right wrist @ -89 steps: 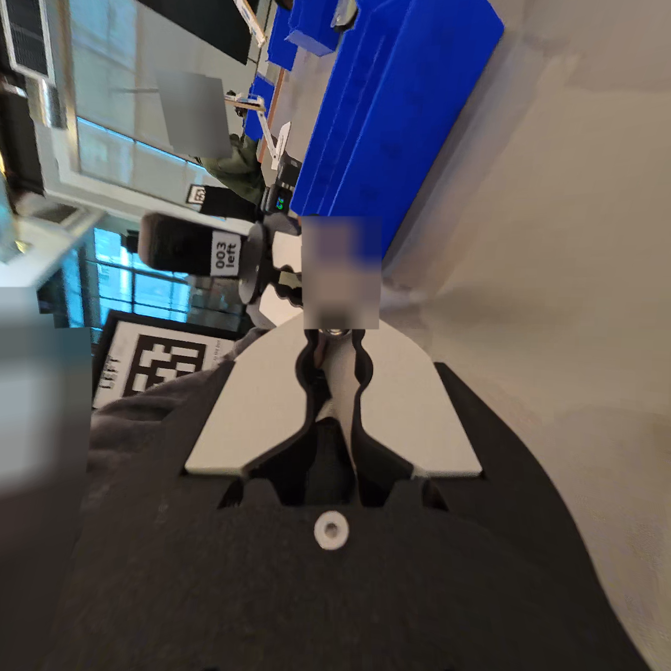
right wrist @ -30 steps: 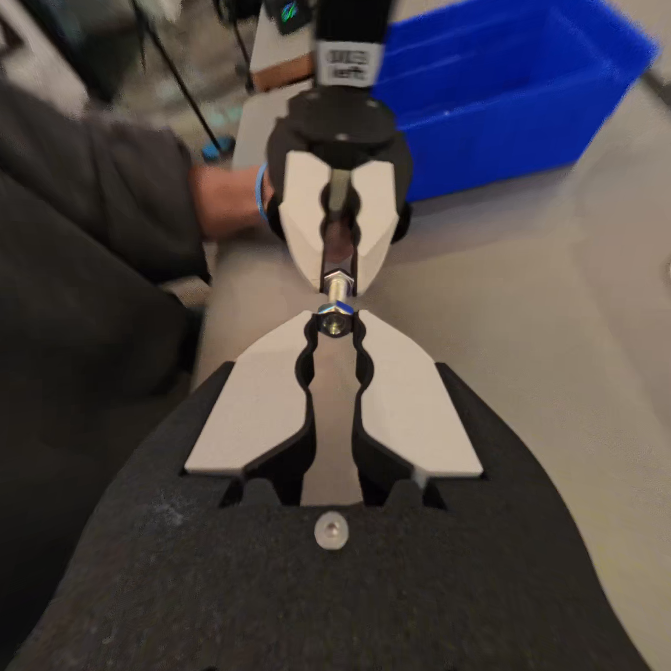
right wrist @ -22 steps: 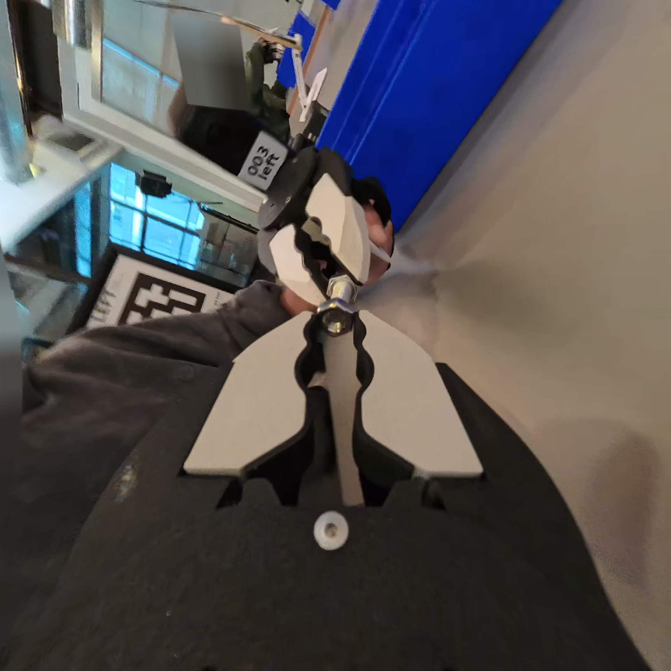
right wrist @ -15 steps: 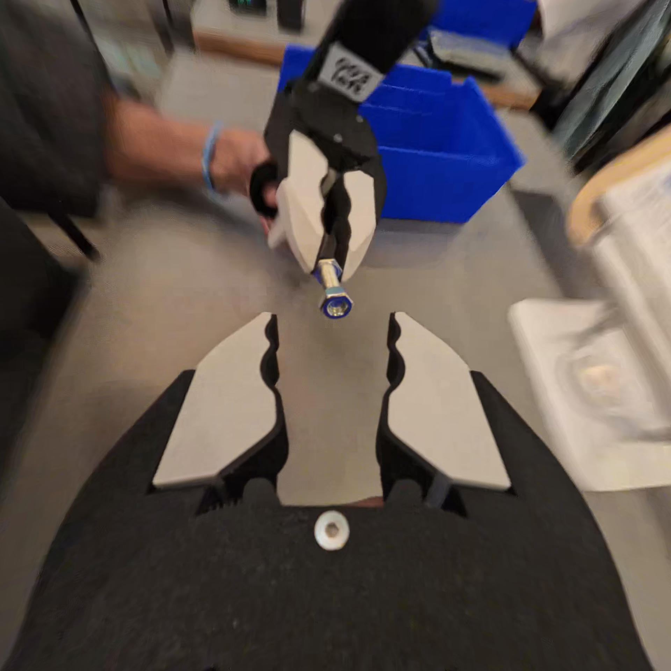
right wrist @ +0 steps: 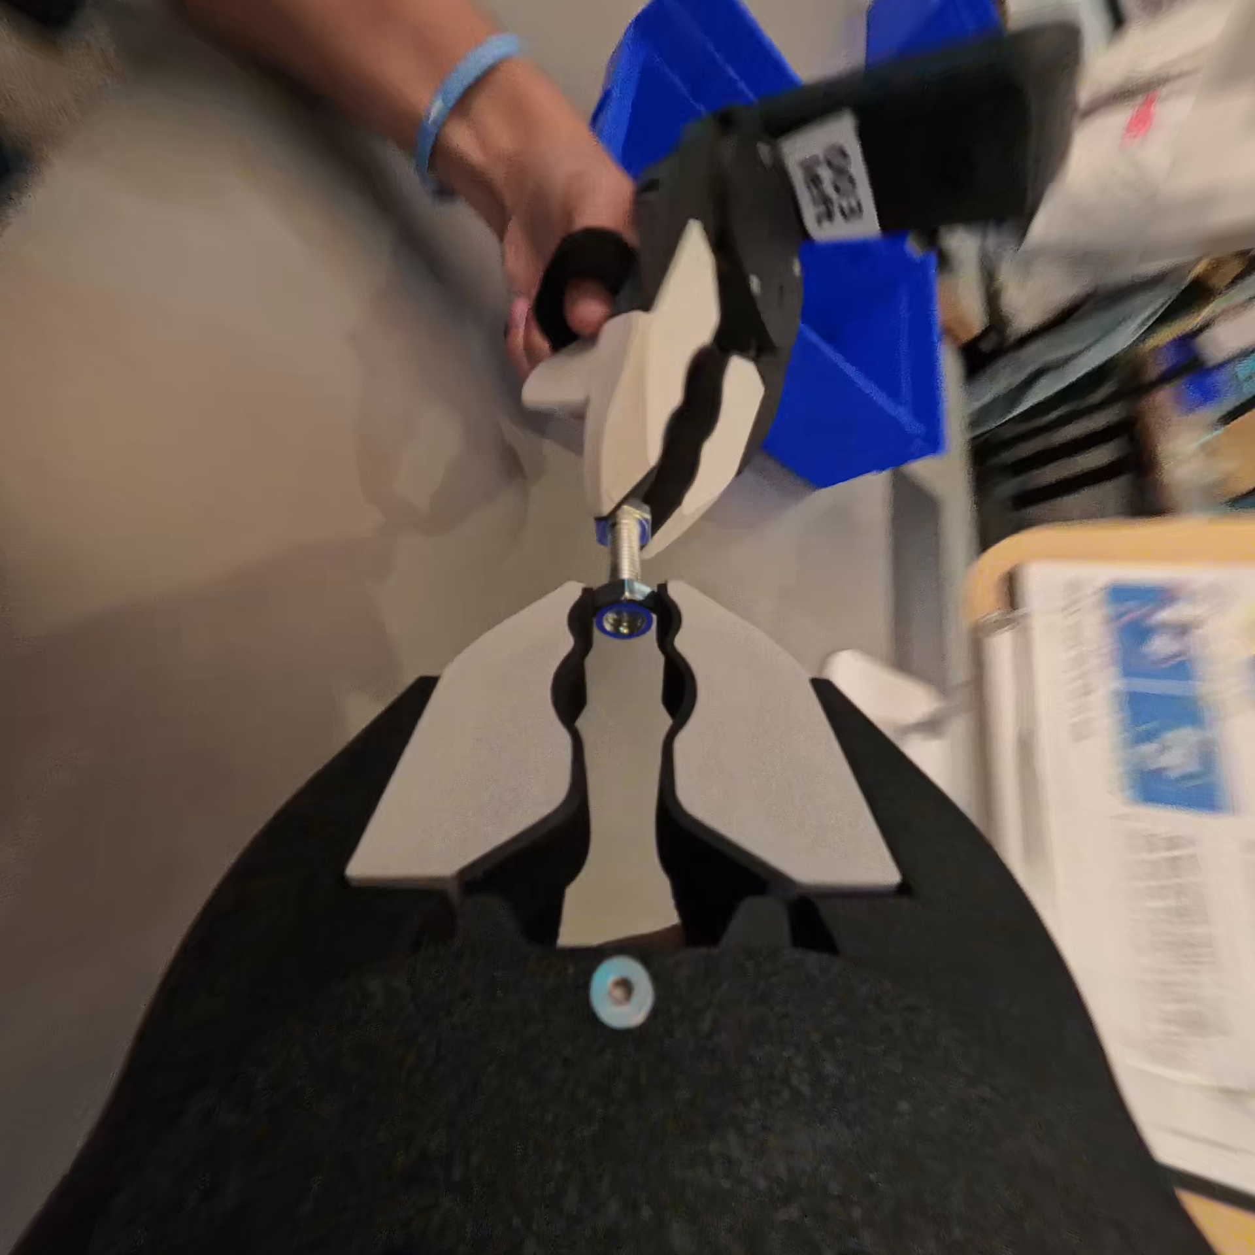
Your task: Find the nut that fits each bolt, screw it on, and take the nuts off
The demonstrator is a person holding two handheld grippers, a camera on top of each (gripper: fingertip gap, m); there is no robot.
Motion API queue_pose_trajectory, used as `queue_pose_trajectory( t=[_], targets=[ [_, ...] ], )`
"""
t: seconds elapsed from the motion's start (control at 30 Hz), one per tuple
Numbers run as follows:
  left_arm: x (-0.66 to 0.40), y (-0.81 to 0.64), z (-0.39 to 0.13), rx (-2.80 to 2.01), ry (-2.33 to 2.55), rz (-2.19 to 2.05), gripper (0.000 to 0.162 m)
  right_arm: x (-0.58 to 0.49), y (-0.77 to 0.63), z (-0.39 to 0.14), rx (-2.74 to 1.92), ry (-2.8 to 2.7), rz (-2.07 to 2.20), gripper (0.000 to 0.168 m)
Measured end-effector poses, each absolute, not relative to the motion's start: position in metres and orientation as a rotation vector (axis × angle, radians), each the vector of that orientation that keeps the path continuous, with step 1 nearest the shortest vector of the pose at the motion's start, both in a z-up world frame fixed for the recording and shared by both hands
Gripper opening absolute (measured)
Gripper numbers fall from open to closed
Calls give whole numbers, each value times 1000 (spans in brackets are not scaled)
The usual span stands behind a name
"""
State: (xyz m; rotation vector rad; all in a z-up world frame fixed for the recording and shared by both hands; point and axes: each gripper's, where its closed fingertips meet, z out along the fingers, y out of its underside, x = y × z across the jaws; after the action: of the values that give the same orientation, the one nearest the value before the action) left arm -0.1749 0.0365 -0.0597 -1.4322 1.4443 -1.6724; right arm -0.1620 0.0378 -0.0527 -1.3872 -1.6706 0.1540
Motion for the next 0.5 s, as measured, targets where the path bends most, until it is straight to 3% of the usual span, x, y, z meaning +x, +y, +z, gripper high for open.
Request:
queue_pose_trajectory(
  t=[0.17,0.3,0.43,0.5],
  targets=[
    [-175,47,-60,-1423,1416,-1548,17,-163,48,-52,-1994,-984,1068,18],
    [-170,53,-63,-1445,1389,-1487,17,-158,57,-56,-2172,-192,1763,17],
    [-173,54,-60,-1458,1362,-1566,17,-160,52,-56,-2071,-223,1788,22],
    [-175,55,-57,-1455,1353,-1605,17,-161,48,-53,-2029,-458,1630,48]
  ],
)
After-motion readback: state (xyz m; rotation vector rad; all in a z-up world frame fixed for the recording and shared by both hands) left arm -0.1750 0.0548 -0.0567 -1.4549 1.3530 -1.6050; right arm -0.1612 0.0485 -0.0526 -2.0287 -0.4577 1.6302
